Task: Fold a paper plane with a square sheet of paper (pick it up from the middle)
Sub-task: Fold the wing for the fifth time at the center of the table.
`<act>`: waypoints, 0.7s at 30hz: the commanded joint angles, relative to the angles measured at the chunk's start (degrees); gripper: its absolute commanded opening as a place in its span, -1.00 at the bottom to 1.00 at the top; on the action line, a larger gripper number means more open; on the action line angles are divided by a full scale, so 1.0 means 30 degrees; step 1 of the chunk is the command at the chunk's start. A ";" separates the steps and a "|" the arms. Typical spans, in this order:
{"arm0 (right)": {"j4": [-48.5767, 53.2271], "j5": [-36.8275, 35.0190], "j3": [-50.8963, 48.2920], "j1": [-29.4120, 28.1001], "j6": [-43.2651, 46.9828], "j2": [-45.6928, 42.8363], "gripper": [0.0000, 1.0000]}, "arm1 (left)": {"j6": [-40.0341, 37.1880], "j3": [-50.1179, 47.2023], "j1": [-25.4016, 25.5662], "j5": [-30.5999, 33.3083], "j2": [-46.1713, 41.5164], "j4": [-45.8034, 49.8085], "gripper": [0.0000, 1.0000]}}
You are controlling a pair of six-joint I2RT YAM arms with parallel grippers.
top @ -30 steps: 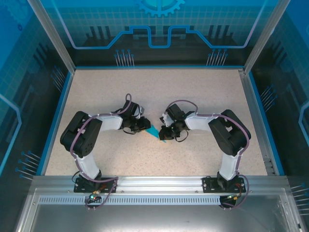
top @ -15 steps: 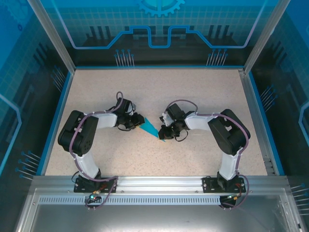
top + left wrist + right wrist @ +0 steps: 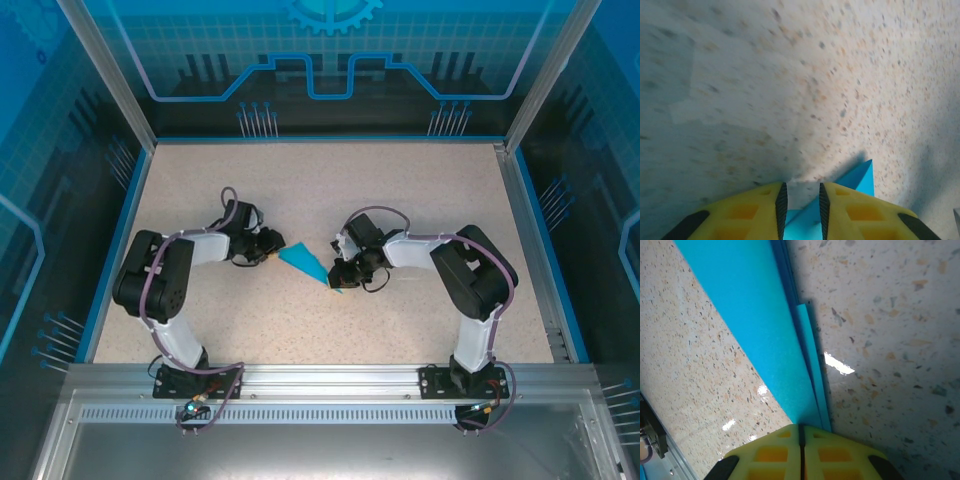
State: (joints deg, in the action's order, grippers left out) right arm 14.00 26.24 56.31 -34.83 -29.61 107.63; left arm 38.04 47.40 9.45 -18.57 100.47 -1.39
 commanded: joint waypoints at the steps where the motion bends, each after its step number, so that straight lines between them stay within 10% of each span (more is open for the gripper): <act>1: 0.3010 -0.3857 -0.1397 0.0308 0.0025 0.1922 -0.85 | 0.0002 -0.0268 -0.0766 0.1871 -0.1872 0.0930 -0.40; 8: 0.2865 -0.3759 -0.1397 0.0306 -0.0019 0.1974 -0.85 | -0.0298 -0.0547 -0.0346 0.0763 -0.4805 0.1818 -0.36; 21: 0.2746 -0.3678 -0.1457 0.0307 -0.0005 0.2078 -0.85 | 0.1739 -0.1160 0.6095 -0.0225 -0.2828 -0.0686 -0.53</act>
State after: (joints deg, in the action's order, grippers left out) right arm 13.78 26.63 56.31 -34.72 -29.61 107.74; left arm 40.93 44.77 26.63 -17.96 88.73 -1.02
